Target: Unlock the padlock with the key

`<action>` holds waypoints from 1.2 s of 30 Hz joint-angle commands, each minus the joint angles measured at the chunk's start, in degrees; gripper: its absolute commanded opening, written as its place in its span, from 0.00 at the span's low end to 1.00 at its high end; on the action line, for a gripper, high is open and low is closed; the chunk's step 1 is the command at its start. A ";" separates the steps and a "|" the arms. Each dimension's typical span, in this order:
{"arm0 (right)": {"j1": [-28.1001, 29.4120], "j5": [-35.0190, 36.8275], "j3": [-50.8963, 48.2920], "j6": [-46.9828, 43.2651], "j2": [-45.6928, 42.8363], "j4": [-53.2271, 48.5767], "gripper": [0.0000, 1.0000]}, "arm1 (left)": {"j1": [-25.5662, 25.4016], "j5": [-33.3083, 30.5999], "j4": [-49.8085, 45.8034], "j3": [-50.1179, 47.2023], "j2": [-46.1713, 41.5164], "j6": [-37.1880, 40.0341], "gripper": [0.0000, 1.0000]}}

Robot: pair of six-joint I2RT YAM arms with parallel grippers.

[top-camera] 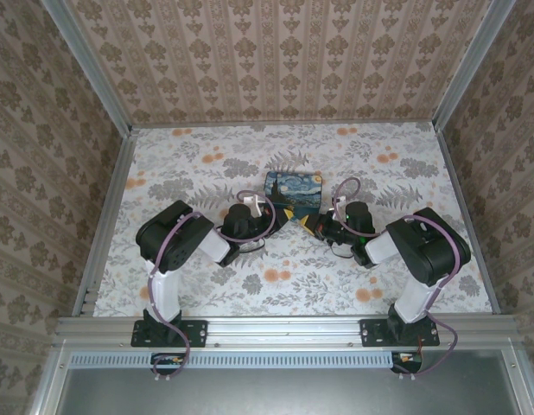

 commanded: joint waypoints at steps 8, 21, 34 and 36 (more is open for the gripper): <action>0.71 1.37 1.83 -0.25 -0.76 2.06 0.00 | -1.06 1.71 3.58 1.29 -1.14 -3.77 0.00; -0.29 -1.22 3.23 -0.75 5.01 17.52 0.00 | -1.92 4.34 3.96 2.29 -1.30 -9.24 0.00; -1.19 -5.55 8.07 3.60 2.68 16.49 0.00 | -1.88 4.61 3.94 1.58 -0.27 -8.79 0.00; -1.51 -6.50 9.17 2.78 2.54 14.91 0.00 | -1.92 4.73 3.87 1.40 -0.34 -8.86 0.00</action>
